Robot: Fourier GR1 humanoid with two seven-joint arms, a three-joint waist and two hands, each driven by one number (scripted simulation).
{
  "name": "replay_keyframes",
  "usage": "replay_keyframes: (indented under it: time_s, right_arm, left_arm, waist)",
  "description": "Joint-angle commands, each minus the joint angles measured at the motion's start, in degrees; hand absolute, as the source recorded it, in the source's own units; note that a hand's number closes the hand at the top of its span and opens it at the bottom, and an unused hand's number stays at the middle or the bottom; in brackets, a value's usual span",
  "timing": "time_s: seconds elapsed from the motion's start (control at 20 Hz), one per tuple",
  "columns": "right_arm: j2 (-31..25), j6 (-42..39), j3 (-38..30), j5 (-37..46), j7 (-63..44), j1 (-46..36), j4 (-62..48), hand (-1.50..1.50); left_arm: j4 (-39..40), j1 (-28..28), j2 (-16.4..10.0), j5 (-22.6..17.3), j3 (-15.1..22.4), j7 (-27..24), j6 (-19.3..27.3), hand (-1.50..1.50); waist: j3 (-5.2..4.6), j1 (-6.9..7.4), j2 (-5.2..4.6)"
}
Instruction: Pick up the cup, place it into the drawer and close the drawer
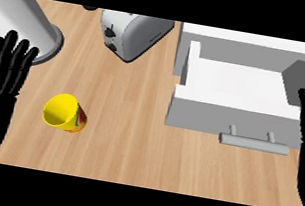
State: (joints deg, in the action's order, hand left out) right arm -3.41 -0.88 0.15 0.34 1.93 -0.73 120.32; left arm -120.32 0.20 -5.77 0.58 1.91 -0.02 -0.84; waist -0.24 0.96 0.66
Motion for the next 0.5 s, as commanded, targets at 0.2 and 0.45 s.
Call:
replay_keyframes:
  time_s: [0.2, 0.45]
  right_arm:
    - [-0.91, 0.01, -0.44, 0.52, -2.59, -2.31, 0.33, -1.50]
    - [-2.87, -4.80, 2.86, -1.42, -7.95, -2.58, -4.32, -1.50]
  left_arm:
    - [0.95, 3.16, -8.92, -19.67, -8.67, -4.01, -17.16, -1.50]
    - [11.54, 0.70, -6.21, -29.02, -9.96, 4.95, -14.60, -1.50]
  waist:
    - [0.16, -0.61, -0.61]
    - [0.19, -0.93, -0.86]
